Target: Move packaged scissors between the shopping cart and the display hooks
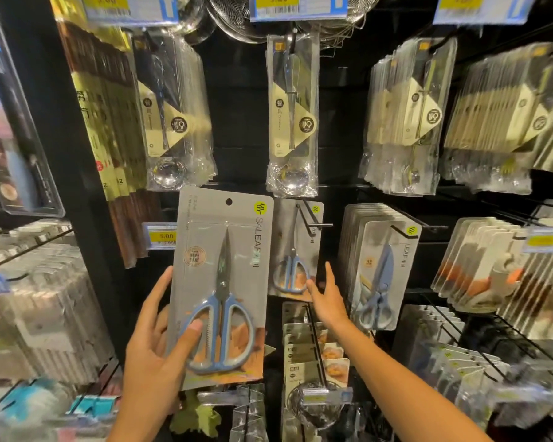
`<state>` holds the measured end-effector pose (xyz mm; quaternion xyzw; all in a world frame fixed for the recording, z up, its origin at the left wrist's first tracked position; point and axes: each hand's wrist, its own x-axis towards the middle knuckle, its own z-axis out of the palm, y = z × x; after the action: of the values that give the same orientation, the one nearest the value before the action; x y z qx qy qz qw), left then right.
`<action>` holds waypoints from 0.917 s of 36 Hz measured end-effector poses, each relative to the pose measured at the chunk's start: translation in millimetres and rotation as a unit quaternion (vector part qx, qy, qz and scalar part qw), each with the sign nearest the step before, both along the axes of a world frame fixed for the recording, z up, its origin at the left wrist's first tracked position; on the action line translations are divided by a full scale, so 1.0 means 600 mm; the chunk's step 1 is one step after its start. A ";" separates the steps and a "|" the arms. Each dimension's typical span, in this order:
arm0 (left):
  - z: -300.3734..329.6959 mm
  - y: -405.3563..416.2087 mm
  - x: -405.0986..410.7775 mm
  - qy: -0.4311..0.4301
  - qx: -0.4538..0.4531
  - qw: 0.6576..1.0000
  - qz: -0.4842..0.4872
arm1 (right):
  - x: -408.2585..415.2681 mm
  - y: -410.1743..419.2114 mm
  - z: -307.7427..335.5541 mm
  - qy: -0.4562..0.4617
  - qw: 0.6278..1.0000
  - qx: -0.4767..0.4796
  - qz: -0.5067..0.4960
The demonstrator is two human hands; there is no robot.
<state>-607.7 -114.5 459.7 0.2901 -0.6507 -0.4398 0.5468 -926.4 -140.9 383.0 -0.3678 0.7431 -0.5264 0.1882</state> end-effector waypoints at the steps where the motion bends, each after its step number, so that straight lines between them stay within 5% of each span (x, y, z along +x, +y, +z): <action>1: -0.001 0.001 0.001 0.000 -0.001 1.000 -0.002 | 0.004 0.007 -0.006 -0.013 1.000 0.005 0.004; 11: -0.017 0.016 0.003 0.013 0.008 0.999 -0.035 | 0.114 0.125 0.015 -0.083 0.981 -0.120 0.127; 17: -0.035 0.025 -0.015 0.013 0.015 0.998 -0.059 | 0.188 0.201 0.086 -0.020 0.960 -0.194 0.199; 33: -0.095 0.031 -0.040 -0.059 0.052 0.982 -0.170 | 0.178 0.269 0.053 0.020 0.977 -0.184 0.106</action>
<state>-631.6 -96.0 402.8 0.2291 -0.6977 -0.5419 0.4088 -819.5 20.7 414.6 -0.4830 0.5941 -0.6238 0.1568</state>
